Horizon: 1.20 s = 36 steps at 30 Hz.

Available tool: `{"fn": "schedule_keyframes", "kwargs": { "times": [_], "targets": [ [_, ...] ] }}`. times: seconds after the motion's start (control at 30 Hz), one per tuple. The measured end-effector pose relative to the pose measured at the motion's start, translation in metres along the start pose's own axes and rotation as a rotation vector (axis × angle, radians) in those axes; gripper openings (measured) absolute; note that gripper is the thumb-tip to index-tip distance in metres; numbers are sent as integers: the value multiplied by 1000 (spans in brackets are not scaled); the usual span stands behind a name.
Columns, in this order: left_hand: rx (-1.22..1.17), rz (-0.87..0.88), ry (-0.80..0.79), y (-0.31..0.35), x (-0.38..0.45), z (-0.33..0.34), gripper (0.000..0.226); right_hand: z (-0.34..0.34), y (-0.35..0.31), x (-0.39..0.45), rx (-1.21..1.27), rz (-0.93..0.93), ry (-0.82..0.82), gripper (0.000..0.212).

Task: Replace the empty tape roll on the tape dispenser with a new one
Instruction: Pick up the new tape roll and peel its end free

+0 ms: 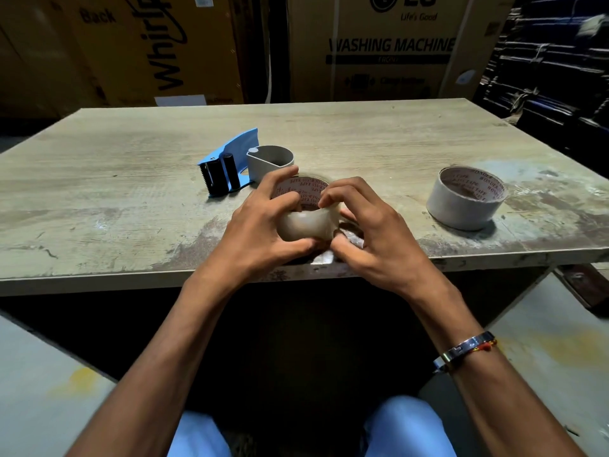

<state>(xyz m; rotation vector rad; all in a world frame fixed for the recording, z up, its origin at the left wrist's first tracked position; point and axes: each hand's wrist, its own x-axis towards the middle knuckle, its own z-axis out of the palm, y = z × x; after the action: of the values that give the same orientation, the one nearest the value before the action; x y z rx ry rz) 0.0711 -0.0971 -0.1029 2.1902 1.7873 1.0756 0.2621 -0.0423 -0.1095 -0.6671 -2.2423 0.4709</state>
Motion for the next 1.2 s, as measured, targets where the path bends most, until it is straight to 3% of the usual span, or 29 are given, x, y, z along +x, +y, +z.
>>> {"fn": "schedule_keyframes", "kwargs": {
  "times": [0.47,0.83,0.97,1.2],
  "targets": [
    [-8,10,-21,2,0,-2,40,-1,1,-1,4,-12,-17,40],
    [-63,4,-37,-1,0,-3,28,-2,-2,-3,12,8,21,39],
    [-78,6,-21,-3,-1,-2,28,-1,-2,-4,37,-11,73,23],
    [-82,7,-19,-1,-1,-2,31,-3,2,-1,102,-11,70,19]
  ]
}}
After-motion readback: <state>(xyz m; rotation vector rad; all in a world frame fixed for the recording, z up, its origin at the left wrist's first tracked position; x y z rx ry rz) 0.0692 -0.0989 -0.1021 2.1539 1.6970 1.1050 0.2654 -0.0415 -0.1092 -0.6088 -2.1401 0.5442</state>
